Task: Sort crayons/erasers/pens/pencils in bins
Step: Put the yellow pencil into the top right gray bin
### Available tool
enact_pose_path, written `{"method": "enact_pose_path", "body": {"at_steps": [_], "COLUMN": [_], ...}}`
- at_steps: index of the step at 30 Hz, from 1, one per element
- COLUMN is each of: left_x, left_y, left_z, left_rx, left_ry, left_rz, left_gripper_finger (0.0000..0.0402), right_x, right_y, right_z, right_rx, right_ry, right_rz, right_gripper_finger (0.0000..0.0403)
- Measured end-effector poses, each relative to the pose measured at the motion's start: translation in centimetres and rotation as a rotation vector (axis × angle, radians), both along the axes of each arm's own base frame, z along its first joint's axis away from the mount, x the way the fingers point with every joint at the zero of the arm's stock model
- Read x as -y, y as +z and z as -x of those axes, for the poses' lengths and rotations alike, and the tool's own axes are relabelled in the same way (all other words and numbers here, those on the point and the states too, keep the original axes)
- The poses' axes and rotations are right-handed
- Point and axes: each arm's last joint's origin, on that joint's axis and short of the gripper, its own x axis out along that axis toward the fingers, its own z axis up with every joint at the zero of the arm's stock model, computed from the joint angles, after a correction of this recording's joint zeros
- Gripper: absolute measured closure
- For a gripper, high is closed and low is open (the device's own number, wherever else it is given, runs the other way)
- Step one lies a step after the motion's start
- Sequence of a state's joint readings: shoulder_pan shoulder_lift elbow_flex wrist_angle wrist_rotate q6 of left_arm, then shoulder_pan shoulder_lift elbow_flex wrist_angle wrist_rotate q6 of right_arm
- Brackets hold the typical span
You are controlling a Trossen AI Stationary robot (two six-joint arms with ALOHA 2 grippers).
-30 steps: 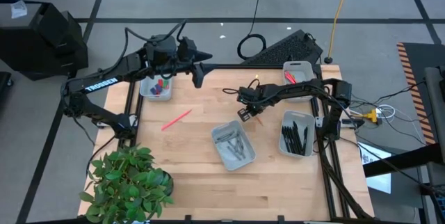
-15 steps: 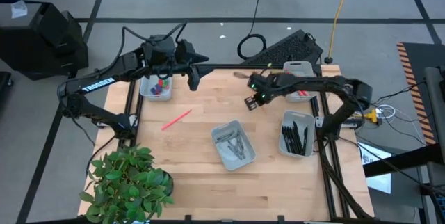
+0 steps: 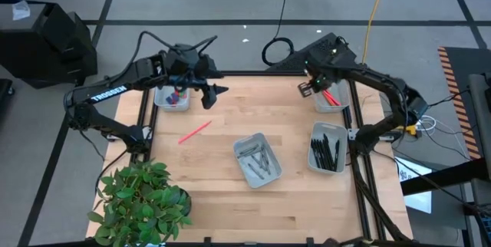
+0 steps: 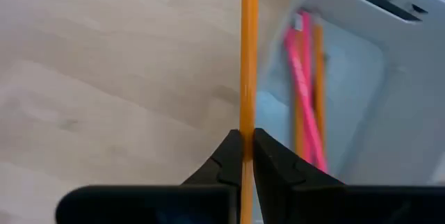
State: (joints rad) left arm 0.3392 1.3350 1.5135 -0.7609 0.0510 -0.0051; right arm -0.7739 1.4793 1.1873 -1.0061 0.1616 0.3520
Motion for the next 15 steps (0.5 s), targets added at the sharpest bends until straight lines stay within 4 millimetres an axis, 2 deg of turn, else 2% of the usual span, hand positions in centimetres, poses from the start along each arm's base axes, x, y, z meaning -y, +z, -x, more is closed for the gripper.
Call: {"method": "enact_pose_path", "body": {"at_steps": [7, 15], "left_x": [0.4, 0.4], "left_y": [-0.1, 0.0], "left_z": [-0.1, -0.2], "left_rx": [-0.01, 0.012], "left_ry": [-0.009, 0.001], "left_rz": [0.015, 0.023], "left_gripper_finger": [0.0163, 0.0163], "right_x": [1.7, 2.0], "right_y": [-0.9, -4.5], "right_z": [2.7, 4.4], "right_rx": [-0.127, -0.185], "right_ry": [0.023, 0.138], "right_rz": [0.022, 0.021], "right_gripper_finger": [0.039, 0.039]}}
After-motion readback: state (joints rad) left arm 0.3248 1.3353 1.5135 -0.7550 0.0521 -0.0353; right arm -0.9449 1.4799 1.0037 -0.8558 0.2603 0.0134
